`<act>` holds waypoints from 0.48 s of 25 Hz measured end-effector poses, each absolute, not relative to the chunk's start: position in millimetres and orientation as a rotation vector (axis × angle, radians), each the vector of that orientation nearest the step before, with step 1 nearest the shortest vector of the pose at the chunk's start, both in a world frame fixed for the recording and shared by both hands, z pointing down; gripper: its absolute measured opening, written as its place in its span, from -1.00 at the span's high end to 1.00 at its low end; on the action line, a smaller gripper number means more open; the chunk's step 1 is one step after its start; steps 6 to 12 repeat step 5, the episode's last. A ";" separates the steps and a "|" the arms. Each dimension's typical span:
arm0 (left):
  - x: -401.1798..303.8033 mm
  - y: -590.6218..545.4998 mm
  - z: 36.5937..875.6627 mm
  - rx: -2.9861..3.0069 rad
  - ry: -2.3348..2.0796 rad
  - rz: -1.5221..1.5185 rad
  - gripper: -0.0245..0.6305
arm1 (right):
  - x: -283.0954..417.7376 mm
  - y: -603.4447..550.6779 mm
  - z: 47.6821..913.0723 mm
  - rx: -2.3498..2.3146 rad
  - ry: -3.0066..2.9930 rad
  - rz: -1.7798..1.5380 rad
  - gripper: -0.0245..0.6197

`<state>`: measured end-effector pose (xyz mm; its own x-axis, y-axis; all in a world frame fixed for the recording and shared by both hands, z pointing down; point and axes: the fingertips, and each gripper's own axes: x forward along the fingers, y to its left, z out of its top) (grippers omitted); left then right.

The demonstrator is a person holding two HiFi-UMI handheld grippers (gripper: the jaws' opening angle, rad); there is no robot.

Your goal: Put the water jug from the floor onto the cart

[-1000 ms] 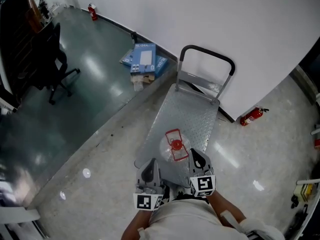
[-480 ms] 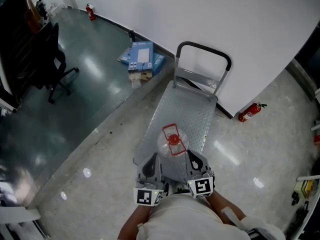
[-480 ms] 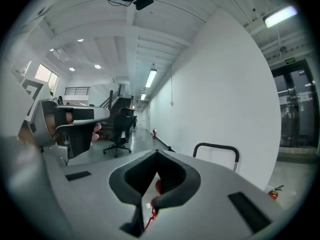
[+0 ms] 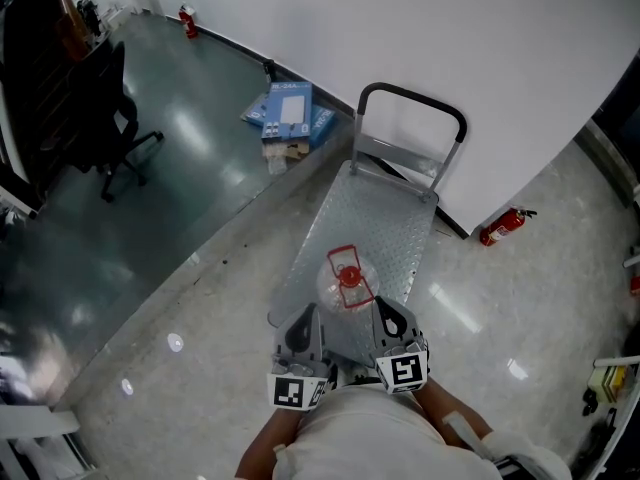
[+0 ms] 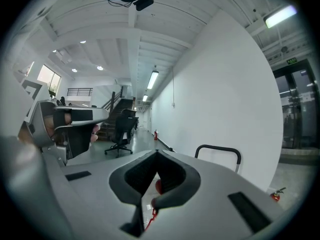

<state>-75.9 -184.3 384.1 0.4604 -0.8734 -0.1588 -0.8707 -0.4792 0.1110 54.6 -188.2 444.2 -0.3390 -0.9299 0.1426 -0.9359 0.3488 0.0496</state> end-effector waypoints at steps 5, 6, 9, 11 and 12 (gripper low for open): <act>-80.8 -182.6 382.5 2.670 -1.602 -0.312 0.92 | 48.5 -187.9 440.0 1.708 -2.472 0.063 0.89; -80.8 -182.6 382.5 2.670 -1.602 -0.312 0.92 | 48.5 -187.9 440.0 1.708 -2.472 0.063 0.89; -80.8 -182.6 382.5 2.670 -1.602 -0.312 0.92 | 48.5 -187.9 440.0 1.708 -2.472 0.063 0.89; -80.8 -182.6 382.5 2.670 -1.602 -0.312 0.92 | 48.5 -187.9 440.0 1.708 -2.472 0.063 0.89; -80.8 -182.6 382.5 2.670 -1.602 -0.312 0.92 | 48.5 -187.9 440.0 1.708 -2.472 0.063 0.89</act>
